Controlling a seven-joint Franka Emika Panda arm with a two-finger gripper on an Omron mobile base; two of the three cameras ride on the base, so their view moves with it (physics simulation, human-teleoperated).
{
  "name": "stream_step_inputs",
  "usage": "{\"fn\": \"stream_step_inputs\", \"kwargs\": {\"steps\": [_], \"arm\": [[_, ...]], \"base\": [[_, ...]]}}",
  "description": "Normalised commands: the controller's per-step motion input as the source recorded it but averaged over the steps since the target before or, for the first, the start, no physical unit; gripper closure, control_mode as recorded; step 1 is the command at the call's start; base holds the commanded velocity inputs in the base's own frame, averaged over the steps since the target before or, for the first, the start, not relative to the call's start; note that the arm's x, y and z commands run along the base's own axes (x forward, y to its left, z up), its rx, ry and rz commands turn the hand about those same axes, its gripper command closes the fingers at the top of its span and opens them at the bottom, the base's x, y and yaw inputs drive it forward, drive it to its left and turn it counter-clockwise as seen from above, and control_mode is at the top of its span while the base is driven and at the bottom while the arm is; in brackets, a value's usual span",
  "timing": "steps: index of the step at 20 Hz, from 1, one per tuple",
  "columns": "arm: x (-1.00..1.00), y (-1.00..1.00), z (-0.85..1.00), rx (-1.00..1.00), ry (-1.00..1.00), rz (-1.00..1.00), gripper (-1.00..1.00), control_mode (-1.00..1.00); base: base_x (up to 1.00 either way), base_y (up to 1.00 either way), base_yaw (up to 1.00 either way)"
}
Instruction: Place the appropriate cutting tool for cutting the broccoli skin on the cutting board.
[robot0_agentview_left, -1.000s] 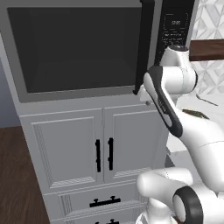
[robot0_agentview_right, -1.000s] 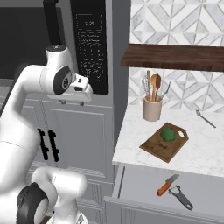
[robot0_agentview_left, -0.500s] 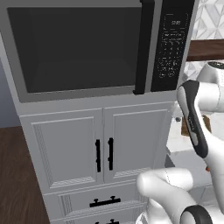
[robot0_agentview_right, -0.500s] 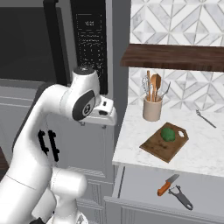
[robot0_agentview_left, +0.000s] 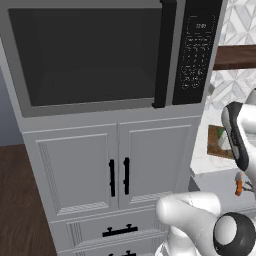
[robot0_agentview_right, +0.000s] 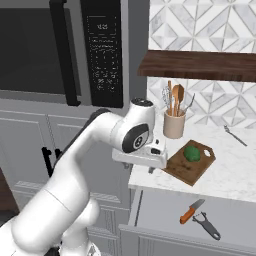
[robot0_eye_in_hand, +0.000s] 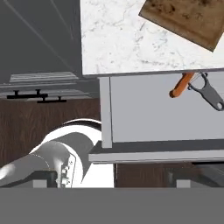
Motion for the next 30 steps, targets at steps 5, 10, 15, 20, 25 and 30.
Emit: {"fn": "stream_step_inputs", "kwargs": {"steps": [5, 10, 15, 20, 25, 30], "arm": [[-0.25, -0.99, -0.82, 0.11, 0.18, -0.04, -1.0, -1.0], [-0.16, -0.72, -0.72, 0.04, 0.15, -0.03, -1.0, -1.0], [-0.05, -0.62, -0.59, 0.0, 0.13, 0.0, -1.0, -1.0], [-0.02, -0.08, -0.64, 0.0, 0.04, 0.0, -1.0, -1.0], [0.0, -0.02, -0.59, 0.0, 0.0, 0.0, -1.0, -1.0], [0.05, -0.05, -0.44, 0.0, 0.0, 0.0, -1.0, -1.0]], "base": [[0.0, 0.0, 0.0], [0.0, 0.0, 0.0], [0.0, 0.0, 0.0], [0.0, 0.0, 0.0], [0.0, 0.0, 0.0], [0.0, 0.0, 0.0]]}}
